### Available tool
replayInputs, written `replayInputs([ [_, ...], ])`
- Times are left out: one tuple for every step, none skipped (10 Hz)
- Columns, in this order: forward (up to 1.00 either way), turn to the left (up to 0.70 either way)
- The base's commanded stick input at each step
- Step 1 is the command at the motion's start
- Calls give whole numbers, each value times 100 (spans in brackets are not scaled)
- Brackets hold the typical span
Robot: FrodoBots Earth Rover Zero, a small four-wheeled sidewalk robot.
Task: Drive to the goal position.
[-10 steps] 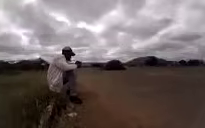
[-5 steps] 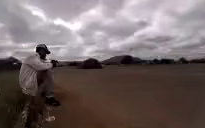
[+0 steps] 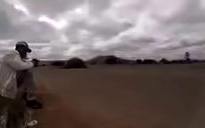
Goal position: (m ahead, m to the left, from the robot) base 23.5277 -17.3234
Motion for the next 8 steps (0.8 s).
replayInputs([
  [0, -45],
  [0, -45],
  [0, -45],
  [0, -45],
  [0, -45],
  [0, -45],
  [0, -45],
  [0, -34],
])
